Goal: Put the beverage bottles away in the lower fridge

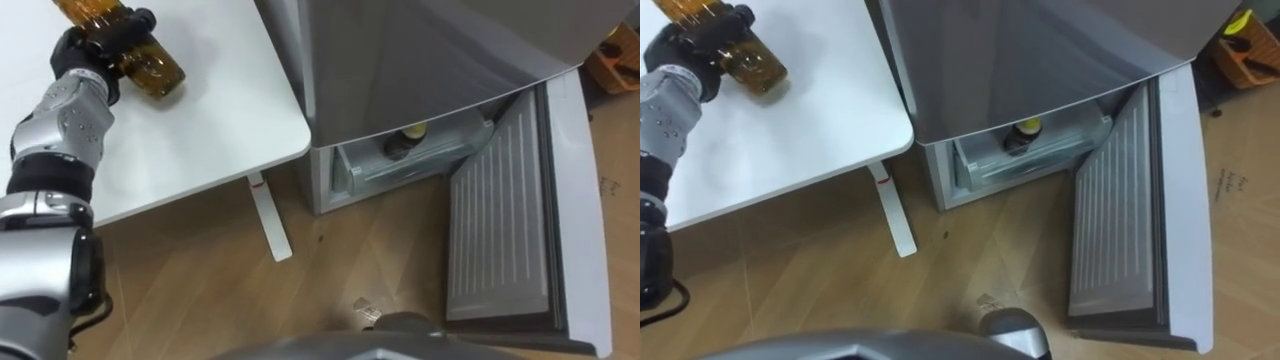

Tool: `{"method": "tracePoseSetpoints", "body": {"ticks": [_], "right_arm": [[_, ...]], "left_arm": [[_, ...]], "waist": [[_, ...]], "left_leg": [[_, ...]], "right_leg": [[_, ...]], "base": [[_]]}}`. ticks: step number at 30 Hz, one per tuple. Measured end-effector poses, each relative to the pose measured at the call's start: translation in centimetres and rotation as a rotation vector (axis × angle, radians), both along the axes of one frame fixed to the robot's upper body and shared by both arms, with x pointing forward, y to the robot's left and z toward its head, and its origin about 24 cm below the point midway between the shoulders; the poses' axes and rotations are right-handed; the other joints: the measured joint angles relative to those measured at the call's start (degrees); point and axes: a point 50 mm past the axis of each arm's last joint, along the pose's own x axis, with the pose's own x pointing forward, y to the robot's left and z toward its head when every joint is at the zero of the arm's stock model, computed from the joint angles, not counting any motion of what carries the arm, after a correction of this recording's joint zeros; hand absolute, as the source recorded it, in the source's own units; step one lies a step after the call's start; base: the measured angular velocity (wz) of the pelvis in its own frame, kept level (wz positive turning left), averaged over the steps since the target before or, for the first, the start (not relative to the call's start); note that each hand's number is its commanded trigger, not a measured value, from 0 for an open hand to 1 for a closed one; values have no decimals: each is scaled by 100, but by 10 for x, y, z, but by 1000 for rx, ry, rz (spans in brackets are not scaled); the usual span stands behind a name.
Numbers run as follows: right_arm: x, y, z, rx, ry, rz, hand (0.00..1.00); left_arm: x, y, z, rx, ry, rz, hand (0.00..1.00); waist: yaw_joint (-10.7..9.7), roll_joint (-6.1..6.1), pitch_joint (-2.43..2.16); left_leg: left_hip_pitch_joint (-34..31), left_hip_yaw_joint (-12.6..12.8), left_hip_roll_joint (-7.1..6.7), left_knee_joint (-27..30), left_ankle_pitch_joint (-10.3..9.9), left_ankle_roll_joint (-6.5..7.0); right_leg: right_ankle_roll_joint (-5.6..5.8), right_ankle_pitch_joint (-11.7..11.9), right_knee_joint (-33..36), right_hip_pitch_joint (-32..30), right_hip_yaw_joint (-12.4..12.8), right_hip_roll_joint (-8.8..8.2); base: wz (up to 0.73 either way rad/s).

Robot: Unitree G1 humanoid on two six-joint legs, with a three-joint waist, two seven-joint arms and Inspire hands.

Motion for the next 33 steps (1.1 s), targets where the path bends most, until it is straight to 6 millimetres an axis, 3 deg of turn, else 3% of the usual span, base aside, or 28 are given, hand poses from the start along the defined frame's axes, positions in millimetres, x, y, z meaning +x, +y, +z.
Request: {"method": "tracePoseSetpoints", "body": {"ticks": [5, 9, 15, 18, 20, 26, 33], "right_arm": [[14, -1, 1, -7, -62, 20, 0], [32, 1, 4, 5, -159, -19, 0], [58, 14, 4, 66, -270, -41, 0], [67, 20, 5, 92, -300, -6, 0], [72, 25, 5, 112, -315, 28, 0], [78, 34, 4, 141, -341, 44, 0], [90, 50, 4, 233, -382, 116, 0]], "left_arm": [[9, -20, 39, 43, -169, -81, 100], [5, -30, 47, 54, -243, -133, 100], [-24, -54, 31, 116, -269, -245, 100], [-40, -67, 12, 73, -245, -291, 100], [-46, -75, 0, 38, -219, -328, 100], [-64, -78, -9, 69, -204, -358, 100], [-86, -99, -34, 49, -136, -477, 100]], "waist": [[134, -10, 2], [196, -3, 3], [320, 40, 2], [340, 62, -8], [462, 78, -9], [607, 81, -12], [787, 53, -7]], "left_leg": [[116, 0, 0, -48, 0, 0], [207, -2, -5, -82, 0, 0], [234, -193, -11, -81, 1, 0], [272, -276, -21, -74, 1, 0], [258, -286, -17, -69, 1, -1], [198, -269, -17, -58, 8, -11], [224, -285, -18, -75, 8, -11]], "right_leg": [[-1, 2, -26, 139, -23, -5], [0, 3, -108, 251, -47, -7], [0, 3, -140, 344, -236, -24], [0, 3, -232, 495, -391, -43], [0, 3, -251, 513, -477, -51], [0, 3, -285, 489, -495, -53], [0, 3, -290, 499, -487, -50]], "base": [[1], [1], [17], [25], [13], [2], [0]]}}
